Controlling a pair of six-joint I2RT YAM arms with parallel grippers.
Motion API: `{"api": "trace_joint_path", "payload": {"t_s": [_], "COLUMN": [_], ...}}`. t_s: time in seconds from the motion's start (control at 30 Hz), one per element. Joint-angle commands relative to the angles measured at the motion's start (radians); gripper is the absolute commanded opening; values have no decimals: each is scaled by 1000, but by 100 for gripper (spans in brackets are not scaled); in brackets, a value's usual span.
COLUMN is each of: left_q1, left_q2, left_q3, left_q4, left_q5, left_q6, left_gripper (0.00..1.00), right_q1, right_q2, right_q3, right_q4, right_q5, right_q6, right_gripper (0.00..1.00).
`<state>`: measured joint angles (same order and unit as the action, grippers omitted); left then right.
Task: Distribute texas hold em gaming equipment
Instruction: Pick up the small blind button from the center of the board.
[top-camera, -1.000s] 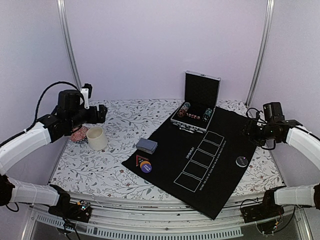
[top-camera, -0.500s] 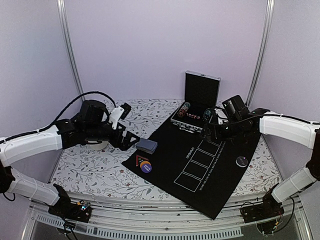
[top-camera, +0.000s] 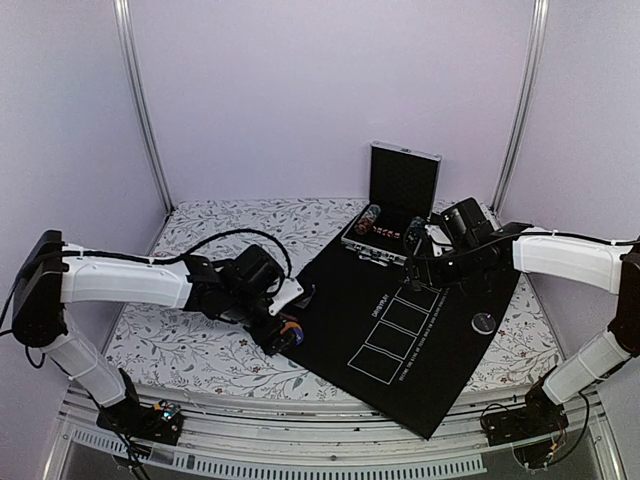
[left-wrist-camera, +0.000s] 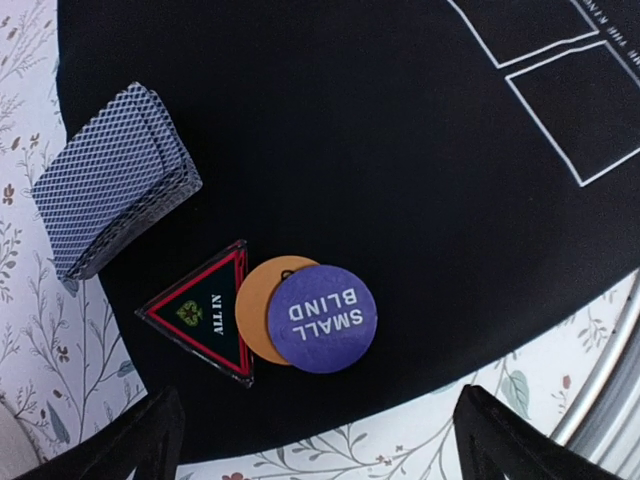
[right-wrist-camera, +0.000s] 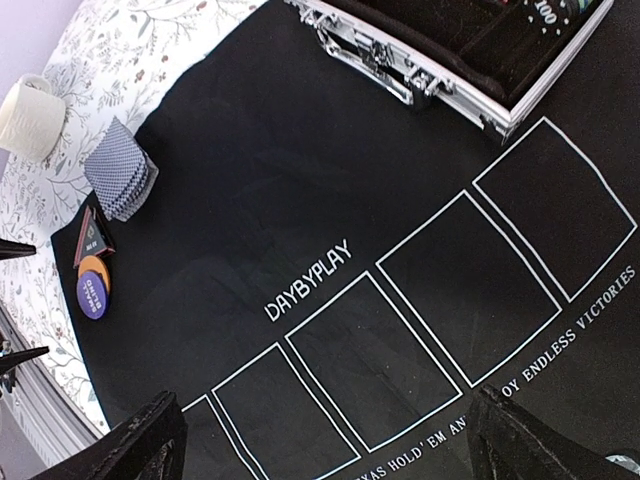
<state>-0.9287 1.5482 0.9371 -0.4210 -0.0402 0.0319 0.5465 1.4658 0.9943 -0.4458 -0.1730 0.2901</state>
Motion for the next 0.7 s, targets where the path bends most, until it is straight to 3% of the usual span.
{"api": "trace_joint_path", "payload": {"t_s": [0.0,0.27,0.67], "left_q1": [-27,-32,-33], "left_q2": [74,205,295], "left_q3": [57,134,156], "left_q4": [-30,-54,-62], "left_q5": [-93,-130,-136], "left_q6": [26,41,63], "left_gripper": [97,82,80], "right_q1": [4,4,5], "right_q2": [8,25,41], "right_q3": [-36,-41,-50], "right_q4": [39,42,55], "right_q5": [-31,-40,-56], "right_q6": [-4,-3,2], "right_gripper": [99,99,99]}}
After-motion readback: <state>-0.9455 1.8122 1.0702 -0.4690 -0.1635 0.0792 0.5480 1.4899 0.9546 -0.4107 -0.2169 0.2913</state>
